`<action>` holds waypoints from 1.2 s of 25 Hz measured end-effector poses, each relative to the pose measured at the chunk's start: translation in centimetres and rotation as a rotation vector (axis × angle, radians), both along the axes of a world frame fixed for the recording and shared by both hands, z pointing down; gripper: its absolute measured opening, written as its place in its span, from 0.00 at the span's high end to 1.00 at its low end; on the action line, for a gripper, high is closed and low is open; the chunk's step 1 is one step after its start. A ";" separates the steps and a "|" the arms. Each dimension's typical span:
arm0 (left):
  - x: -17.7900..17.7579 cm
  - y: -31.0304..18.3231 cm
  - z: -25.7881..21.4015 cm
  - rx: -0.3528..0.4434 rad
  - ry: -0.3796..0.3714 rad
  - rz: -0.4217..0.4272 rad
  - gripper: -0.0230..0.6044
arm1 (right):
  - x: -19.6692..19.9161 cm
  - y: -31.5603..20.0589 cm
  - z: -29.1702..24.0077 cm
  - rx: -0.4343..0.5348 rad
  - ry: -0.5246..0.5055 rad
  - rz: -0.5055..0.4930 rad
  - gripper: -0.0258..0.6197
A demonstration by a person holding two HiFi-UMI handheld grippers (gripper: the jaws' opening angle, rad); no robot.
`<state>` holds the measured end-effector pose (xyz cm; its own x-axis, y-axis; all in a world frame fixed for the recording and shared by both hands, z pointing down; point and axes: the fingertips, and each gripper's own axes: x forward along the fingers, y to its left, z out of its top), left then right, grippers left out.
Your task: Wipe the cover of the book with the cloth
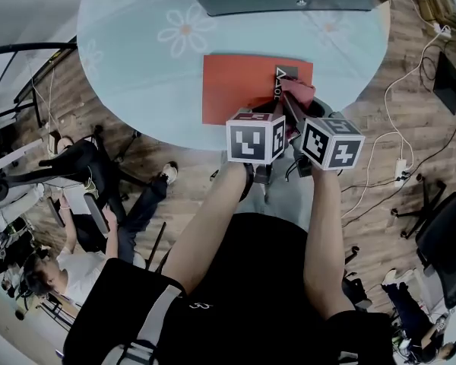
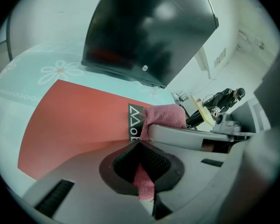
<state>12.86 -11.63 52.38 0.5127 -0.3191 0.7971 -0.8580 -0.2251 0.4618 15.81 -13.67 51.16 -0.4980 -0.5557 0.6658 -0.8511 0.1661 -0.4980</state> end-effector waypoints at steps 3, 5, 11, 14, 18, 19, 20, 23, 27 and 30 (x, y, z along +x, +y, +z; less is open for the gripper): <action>1.2 0.6 -0.1 0.003 0.002 -0.006 0.94 | 1.3 0.7 -0.1 0.009 0.002 -0.008 0.81; 2.1 1.0 -0.1 0.005 0.000 -0.010 0.94 | 2.1 1.1 -0.1 0.011 -0.004 -0.015 0.81; 4.8 2.2 -0.4 0.006 -0.009 -0.005 0.94 | 4.9 2.1 -0.2 0.015 0.022 -0.019 0.81; 5.7 2.8 -0.9 0.018 0.009 0.008 0.94 | 5.7 2.7 -0.7 0.018 0.001 -0.010 0.81; 5.9 2.5 -1.5 0.022 0.041 -0.009 0.94 | 6.0 2.7 -1.6 0.024 0.013 -0.013 0.81; 5.8 2.5 -1.6 0.020 0.047 -0.016 0.94 | 5.8 2.9 -1.8 0.025 0.025 -0.023 0.81; 5.6 2.5 -1.7 0.016 0.055 -0.023 0.94 | 5.6 3.1 -2.1 0.028 0.036 -0.030 0.81; 4.0 2.2 -2.3 0.027 0.082 -0.022 0.94 | 3.9 3.1 -2.8 0.040 0.041 -0.021 0.81; -1.6 1.0 -2.7 0.085 0.043 -0.012 0.94 | -1.7 2.3 -2.9 0.053 0.043 -0.041 0.81; -6.1 0.3 -2.7 0.091 0.025 -0.042 0.94 | -6.3 2.0 -3.1 0.068 0.058 -0.074 0.81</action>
